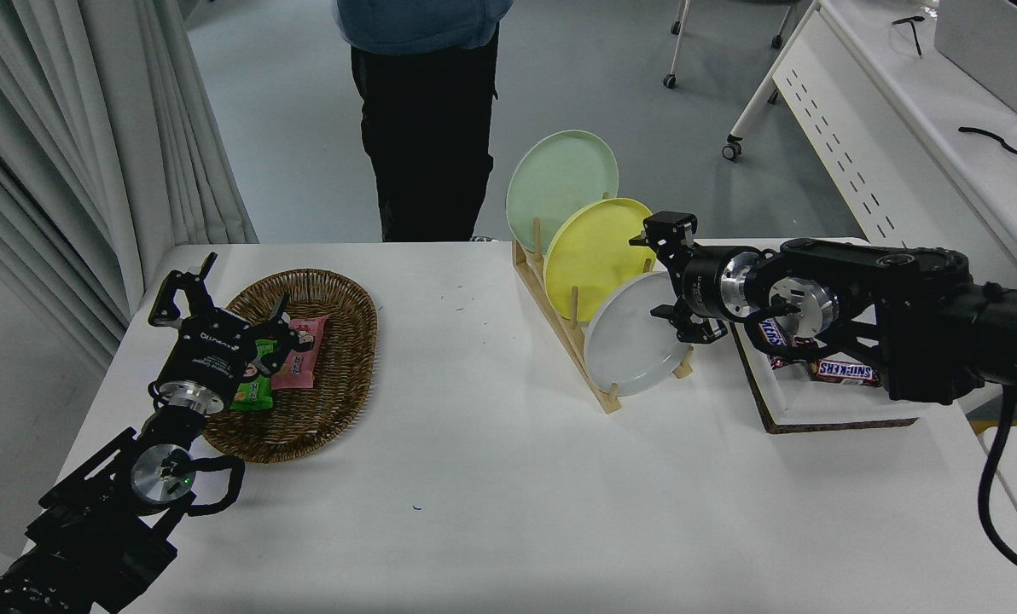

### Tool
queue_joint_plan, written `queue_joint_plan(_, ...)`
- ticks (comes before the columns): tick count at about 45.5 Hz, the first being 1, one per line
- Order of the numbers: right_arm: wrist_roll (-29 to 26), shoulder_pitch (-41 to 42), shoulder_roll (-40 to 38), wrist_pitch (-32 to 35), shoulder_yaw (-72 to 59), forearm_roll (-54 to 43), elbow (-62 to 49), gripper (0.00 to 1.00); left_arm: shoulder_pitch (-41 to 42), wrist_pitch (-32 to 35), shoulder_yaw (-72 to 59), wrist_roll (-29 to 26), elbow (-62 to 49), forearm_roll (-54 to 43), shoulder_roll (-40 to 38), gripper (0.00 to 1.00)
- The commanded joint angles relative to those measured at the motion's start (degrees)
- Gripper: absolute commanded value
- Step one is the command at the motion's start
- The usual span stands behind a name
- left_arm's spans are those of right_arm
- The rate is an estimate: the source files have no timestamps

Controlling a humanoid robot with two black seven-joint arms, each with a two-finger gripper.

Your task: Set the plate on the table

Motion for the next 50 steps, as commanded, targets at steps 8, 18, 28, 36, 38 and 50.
queue_joint_plan(8,-2.3,-1.7,0.1,-0.2,5.2,-0.1,-2.8,0.99,0.0,0.0,-0.1,0.0,0.0,0.0,0.0,1.0)
queue_joint_plan(18,-2.3,-2.4,0.1,-0.5,5.4,0.3,-3.3,0.9,0.0,0.0,-0.1,0.0,0.0,0.0,0.0,1.0)
queue_joint_plan(28,-2.4,-2.5,0.1,-0.5,7.4,0.4,-3.3,0.8,0.0,0.0,-0.1,0.0,0.0,0.0,0.0,1.0)
queue_joint_plan(36,-2.4,-2.6,0.1,-0.4,7.6,0.5,-3.2,0.72,0.0,0.0,-0.1,0.0,0.0,0.0,0.0,1.0)
queue_joint_plan(38,-2.4,-2.7,0.1,-0.4,7.6,0.5,-3.2,0.72,0.0,0.0,0.0,0.0,0.0,0.0,0.0,1.0)
queue_joint_plan(50,-2.7,-2.9,0.2,1.4,7.6,-0.1,-2.6,0.71,0.0,0.0,-0.1,0.0,0.0,0.0,-0.1,1.0)
